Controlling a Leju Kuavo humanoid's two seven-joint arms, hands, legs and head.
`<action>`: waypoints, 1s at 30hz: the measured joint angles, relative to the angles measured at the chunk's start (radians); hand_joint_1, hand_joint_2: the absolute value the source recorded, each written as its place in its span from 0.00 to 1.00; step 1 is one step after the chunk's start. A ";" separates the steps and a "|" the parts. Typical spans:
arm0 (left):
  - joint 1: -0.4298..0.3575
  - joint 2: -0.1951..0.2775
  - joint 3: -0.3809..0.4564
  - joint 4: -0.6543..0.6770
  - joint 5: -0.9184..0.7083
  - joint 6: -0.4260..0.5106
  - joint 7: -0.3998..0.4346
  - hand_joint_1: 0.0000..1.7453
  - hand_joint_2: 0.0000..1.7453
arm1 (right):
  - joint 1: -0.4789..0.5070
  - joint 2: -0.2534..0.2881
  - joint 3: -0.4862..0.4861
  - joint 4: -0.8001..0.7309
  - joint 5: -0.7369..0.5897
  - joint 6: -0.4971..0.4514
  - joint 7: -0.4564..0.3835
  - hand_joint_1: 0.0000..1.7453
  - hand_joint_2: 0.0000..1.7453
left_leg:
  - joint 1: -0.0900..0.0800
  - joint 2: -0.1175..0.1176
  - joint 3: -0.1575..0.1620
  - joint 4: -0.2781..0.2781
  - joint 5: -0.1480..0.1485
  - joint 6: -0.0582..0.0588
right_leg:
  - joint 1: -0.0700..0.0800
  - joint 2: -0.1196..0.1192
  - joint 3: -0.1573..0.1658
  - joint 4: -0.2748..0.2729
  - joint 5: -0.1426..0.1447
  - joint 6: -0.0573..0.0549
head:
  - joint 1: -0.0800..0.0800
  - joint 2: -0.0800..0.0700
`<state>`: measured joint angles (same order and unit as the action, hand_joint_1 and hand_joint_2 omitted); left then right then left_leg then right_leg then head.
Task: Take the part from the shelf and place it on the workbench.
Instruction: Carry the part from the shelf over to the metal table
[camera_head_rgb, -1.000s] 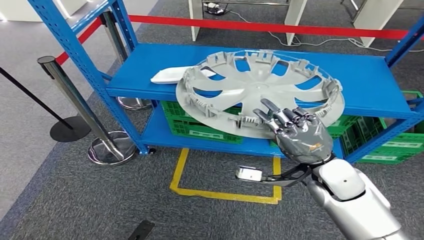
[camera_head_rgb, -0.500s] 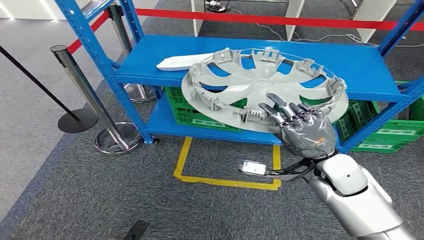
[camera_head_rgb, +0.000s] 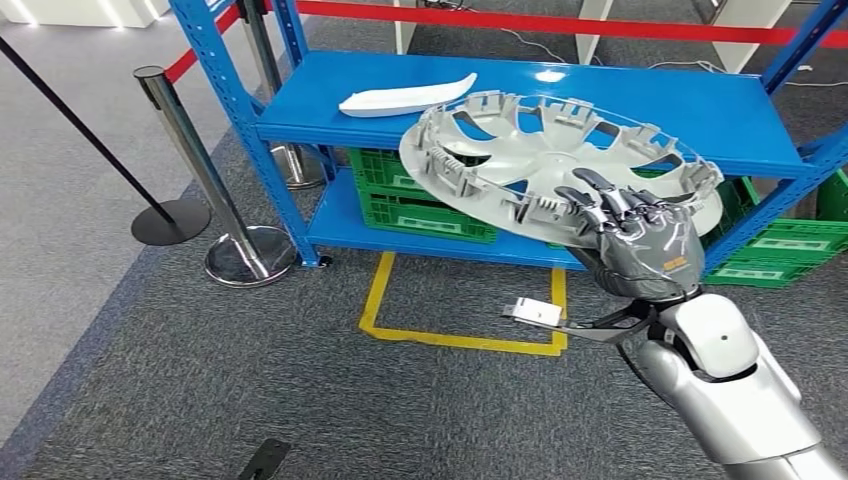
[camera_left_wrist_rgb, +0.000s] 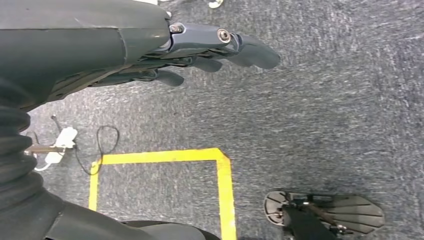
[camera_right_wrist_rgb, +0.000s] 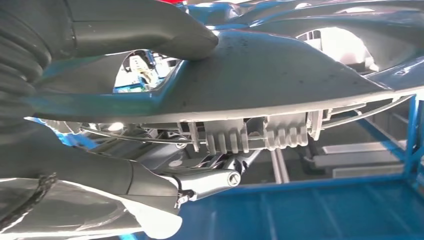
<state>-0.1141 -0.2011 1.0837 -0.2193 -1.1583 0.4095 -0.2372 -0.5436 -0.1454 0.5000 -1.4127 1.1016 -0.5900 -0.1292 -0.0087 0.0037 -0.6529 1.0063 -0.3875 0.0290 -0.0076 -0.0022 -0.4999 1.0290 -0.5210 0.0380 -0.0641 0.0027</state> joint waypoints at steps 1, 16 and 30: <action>0.000 0.001 0.002 0.000 0.000 0.000 0.000 0.00 1.00 | -0.001 0.000 -0.002 0.000 -0.004 0.001 -0.001 1.00 1.00 | -0.001 0.000 -0.007 0.002 0.010 -0.004 | 0.002 0.001 0.018 -0.033 -0.015 0.000 | 0.000 0.000; 0.002 0.016 0.009 0.000 0.005 -0.012 -0.032 0.00 1.00 | -0.007 -0.013 -0.032 0.007 -0.061 0.035 -0.014 1.00 1.00 | 0.006 -0.006 0.127 0.010 -0.122 -0.024 | 0.002 -0.005 -0.140 -0.022 0.100 -0.020 | -0.006 0.000; 0.005 0.018 0.009 0.000 0.005 -0.016 -0.033 0.00 1.00 | 0.001 -0.030 -0.054 0.004 -0.098 0.035 -0.020 1.00 1.00 | 0.005 0.004 0.077 0.003 -0.073 -0.001 | 0.004 -0.036 -0.094 -0.001 0.053 -0.004 | 0.001 0.000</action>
<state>-0.1091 -0.1835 1.0929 -0.2193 -1.1532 0.3936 -0.2705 -0.5430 -0.1759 0.4463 -1.4086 1.0038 -0.5554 -0.1493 -0.0039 0.0078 -0.5758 1.0097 -0.4606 0.0283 -0.0036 -0.0387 -0.5934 1.0275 -0.4685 0.0342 -0.0630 0.0027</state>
